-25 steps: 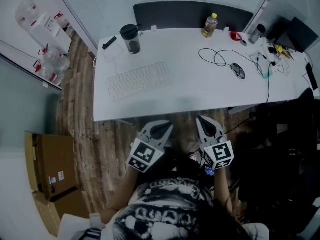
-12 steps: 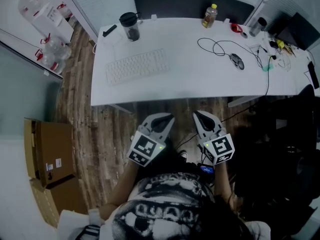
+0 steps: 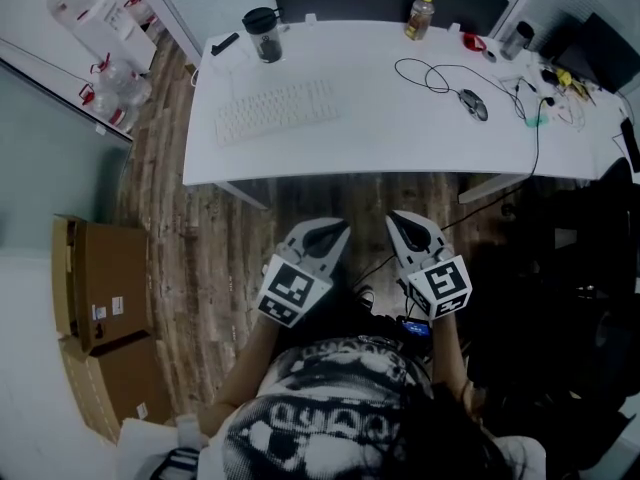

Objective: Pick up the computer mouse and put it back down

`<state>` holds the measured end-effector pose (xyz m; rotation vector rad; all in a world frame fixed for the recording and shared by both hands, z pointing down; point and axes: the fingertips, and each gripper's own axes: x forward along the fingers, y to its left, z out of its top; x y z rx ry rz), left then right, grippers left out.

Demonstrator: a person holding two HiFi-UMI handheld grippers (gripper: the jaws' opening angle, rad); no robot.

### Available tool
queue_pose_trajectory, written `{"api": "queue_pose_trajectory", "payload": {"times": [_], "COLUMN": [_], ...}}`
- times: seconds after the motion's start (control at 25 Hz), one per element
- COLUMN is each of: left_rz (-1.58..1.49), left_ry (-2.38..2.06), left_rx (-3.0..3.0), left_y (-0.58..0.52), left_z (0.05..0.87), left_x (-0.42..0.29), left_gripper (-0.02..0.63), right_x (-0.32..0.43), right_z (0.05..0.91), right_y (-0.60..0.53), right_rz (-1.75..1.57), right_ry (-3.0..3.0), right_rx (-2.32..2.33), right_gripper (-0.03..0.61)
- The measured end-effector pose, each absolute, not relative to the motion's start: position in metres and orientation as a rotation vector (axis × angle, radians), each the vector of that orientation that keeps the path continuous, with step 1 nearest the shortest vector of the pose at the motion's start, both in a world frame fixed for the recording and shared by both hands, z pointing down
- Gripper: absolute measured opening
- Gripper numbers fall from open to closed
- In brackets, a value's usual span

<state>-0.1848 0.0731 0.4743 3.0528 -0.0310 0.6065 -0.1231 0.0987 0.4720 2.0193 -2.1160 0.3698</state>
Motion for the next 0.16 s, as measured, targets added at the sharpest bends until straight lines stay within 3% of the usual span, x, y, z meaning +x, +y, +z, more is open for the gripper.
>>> {"api": "queue_pose_trajectory", "payload": {"times": [0.16], "left_rz": [0.584], "left_ry": [-0.058], "left_rx": [3.064], "left_y": [0.0828], "left_z": [0.4712], "left_x": [-0.186], "left_gripper": [0.005], "right_x": [-0.1191], "right_z": [0.4739], "right_y": [0.1119], "right_rz": [0.353], "right_ry": [-2.104], "right_rx": [1.99], "right_gripper": [-0.008]}}
